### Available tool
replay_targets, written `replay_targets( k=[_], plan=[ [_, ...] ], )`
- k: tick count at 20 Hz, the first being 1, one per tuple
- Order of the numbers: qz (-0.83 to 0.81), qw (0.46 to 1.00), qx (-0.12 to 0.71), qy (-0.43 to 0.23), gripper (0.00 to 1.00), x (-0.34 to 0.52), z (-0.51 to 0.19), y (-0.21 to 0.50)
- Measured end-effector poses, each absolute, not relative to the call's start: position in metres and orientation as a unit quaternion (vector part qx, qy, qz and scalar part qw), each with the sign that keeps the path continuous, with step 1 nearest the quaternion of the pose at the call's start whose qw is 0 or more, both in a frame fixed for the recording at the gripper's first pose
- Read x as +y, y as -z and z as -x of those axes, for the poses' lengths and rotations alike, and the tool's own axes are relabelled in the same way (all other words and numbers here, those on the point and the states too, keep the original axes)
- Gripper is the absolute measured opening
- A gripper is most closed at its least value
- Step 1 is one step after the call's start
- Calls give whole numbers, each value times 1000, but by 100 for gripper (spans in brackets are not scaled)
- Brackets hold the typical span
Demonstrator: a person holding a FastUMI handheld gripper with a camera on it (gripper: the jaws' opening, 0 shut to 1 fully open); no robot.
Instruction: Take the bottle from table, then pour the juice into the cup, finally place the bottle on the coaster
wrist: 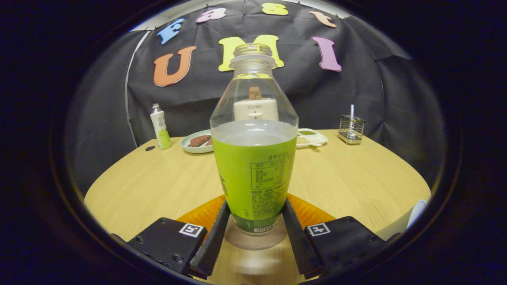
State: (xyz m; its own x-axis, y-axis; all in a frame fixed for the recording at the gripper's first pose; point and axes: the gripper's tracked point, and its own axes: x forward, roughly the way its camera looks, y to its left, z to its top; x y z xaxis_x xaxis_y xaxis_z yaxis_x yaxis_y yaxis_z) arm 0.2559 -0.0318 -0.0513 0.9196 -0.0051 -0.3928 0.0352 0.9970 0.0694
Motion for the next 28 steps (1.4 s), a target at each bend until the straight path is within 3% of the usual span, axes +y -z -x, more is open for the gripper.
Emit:
replay_targets(
  k=[20,23,28],
  plan=[
    [-34,977,209,33,87,-34,-226,47],
    [-32,978,204,31,99,-34,-218,46],
    [-31,980,193,28,100,-32,-196,42]
  ],
)
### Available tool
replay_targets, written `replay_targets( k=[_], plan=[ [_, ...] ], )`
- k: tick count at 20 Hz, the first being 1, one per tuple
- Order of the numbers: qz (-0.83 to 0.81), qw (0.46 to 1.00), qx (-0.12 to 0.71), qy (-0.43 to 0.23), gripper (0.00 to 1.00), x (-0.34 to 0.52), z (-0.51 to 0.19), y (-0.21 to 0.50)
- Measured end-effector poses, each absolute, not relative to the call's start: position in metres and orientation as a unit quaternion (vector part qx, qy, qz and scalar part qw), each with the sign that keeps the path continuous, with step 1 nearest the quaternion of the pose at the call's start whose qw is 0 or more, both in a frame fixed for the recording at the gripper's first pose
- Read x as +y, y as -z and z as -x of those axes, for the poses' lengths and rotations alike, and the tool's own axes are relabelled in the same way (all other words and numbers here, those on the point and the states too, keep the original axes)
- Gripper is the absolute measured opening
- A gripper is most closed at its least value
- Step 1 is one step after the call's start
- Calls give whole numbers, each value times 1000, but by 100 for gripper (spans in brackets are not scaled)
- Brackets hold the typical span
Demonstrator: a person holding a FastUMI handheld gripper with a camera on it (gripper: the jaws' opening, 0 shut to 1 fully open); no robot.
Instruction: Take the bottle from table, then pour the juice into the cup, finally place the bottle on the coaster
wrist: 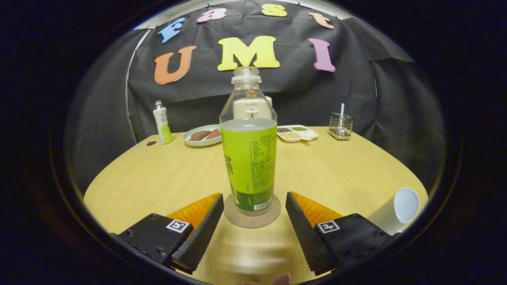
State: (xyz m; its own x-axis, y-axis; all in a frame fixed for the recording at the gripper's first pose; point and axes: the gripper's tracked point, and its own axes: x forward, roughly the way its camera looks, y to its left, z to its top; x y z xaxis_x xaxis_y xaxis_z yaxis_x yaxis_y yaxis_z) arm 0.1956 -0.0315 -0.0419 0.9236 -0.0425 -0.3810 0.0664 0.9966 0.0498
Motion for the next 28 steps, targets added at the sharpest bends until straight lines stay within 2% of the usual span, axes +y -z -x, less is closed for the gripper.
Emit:
replay_targets(
  k=[8,13,19,28],
  plan=[
    [19,997,63,36,100,-29,-115,-28],
    [-3,999,10,36,100,-23,-59,-51],
    [-21,999,-5,34,100,-12,-16,-45],
    [-5,999,-23,42,100,-8,-4,-42]
  ],
)
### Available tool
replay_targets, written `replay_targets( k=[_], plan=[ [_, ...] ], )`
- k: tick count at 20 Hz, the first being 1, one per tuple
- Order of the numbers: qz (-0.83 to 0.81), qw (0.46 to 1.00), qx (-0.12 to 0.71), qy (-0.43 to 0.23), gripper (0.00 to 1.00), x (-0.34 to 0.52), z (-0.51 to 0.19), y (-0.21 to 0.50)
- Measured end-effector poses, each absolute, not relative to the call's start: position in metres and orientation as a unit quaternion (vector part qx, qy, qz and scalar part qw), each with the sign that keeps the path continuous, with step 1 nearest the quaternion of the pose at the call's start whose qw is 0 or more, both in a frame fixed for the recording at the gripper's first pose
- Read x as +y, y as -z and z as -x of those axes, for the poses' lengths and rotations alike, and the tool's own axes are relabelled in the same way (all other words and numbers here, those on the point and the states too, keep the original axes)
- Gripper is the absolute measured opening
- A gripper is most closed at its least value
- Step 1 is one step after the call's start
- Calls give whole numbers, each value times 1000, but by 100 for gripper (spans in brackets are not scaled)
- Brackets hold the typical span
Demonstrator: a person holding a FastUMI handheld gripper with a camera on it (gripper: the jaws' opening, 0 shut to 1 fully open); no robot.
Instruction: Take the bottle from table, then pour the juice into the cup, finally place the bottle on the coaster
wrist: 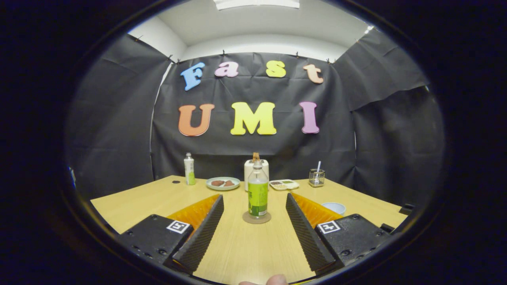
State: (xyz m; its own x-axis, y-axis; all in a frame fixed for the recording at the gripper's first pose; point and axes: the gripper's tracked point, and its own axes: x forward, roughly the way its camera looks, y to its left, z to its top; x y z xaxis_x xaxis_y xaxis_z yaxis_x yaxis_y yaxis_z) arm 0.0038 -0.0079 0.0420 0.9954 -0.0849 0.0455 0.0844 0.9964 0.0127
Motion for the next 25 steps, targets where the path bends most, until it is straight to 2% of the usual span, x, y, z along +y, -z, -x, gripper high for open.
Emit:
replay_targets(
  k=[25],
  plan=[
    [-12,999,-29,42,100,1,-8,-37]
  ],
)
